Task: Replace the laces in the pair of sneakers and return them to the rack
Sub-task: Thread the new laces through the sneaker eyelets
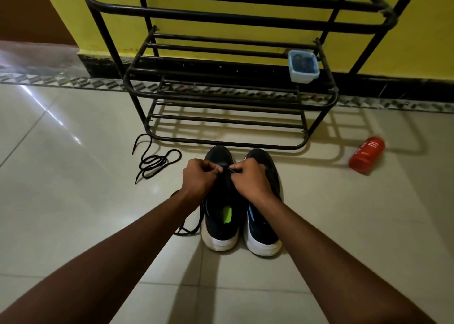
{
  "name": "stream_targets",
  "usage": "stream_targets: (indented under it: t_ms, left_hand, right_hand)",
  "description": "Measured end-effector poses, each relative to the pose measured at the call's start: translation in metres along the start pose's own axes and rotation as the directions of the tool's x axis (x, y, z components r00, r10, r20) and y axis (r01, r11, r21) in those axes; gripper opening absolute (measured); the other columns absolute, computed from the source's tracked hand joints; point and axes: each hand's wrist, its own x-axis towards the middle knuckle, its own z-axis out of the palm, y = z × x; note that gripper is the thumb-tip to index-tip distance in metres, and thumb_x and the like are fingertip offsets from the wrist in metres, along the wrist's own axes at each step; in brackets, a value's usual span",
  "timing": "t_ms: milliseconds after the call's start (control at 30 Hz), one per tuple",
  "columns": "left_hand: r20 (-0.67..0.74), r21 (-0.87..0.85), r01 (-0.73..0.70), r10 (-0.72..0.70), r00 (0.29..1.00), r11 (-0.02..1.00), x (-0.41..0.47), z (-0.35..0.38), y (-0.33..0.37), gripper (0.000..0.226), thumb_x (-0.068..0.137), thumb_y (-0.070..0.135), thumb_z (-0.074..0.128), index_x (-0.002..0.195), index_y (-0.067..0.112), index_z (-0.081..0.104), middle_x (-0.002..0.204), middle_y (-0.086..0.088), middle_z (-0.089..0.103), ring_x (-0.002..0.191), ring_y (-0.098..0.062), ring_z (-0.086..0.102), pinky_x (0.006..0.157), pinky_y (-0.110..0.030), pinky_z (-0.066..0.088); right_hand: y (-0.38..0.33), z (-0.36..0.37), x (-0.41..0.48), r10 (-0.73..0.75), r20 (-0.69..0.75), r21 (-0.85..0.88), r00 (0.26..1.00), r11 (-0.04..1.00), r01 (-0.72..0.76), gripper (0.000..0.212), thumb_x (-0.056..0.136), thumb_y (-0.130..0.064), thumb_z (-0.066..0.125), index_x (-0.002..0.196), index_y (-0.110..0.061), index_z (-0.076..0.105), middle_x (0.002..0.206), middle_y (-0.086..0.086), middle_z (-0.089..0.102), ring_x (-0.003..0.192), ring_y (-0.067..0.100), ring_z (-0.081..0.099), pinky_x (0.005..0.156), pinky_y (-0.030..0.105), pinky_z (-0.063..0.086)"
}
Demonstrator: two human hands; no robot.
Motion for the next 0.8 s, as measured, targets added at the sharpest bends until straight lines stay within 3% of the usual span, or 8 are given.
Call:
stream_targets:
  t_ms: [133,267,433,667,800]
  left_hand:
    - [0.029,0.029,0.007,-0.008,1.0,1.0,0.002,0.001,0.004,0.005,0.088,0.017,0.076,0.085,0.015,0.08,0.088,-0.005,0.076,0.089,-0.019,0.072,0.081,-0.03,0.06]
    - [0.027,0.073,0.005,-0.007,1.0,0.997,0.002,0.005,0.013,0.007,0.087,0.012,0.074,0.089,0.01,0.081,0.091,-0.009,0.074,0.093,-0.023,0.07,0.089,-0.037,0.059]
    - [0.032,-0.003,0.053,-0.053,0.998,0.999,0.002,0.006,0.008,0.005,0.086,0.011,0.077,0.083,0.011,0.08,0.088,-0.012,0.076,0.089,-0.026,0.073,0.089,-0.044,0.06]
    - [0.012,-0.015,0.054,-0.054,0.998,0.998,0.001,0.004,0.004,0.009,0.085,0.012,0.079,0.077,0.018,0.079,0.085,-0.007,0.076,0.091,-0.022,0.073,0.086,-0.037,0.061]
    - [-0.02,0.025,0.056,-0.056,0.998,0.998,0.0,0.007,0.006,0.003,0.085,0.015,0.078,0.084,0.014,0.081,0.091,-0.008,0.076,0.093,-0.022,0.071,0.089,-0.039,0.06]
  right_hand:
    - [0.001,0.0,0.0,-0.011,0.004,0.025,1.0,1.0,0.011,0.027,0.087,-0.01,0.063,0.111,-0.012,0.076,0.113,0.009,0.074,0.108,0.02,0.067,0.089,0.022,0.049]
    - [0.002,0.002,0.004,0.025,0.033,0.033,0.999,0.999,-0.026,0.032,0.085,-0.015,0.067,0.116,-0.016,0.074,0.117,0.007,0.072,0.106,0.019,0.068,0.086,0.021,0.05]
    - [0.001,0.002,0.008,0.049,0.054,0.025,0.997,0.998,-0.05,0.032,0.084,-0.017,0.067,0.115,-0.017,0.074,0.118,0.006,0.07,0.106,0.017,0.067,0.086,0.02,0.049]
    - [0.001,0.0,0.007,0.048,0.052,0.043,0.997,0.998,-0.05,0.033,0.086,-0.012,0.063,0.117,-0.015,0.073,0.118,0.006,0.071,0.11,0.019,0.066,0.086,0.02,0.047]
    - [0.0,-0.001,0.006,0.03,0.054,0.032,0.998,0.999,-0.032,0.034,0.087,-0.01,0.063,0.12,-0.013,0.072,0.122,0.007,0.071,0.114,0.019,0.065,0.09,0.021,0.046]
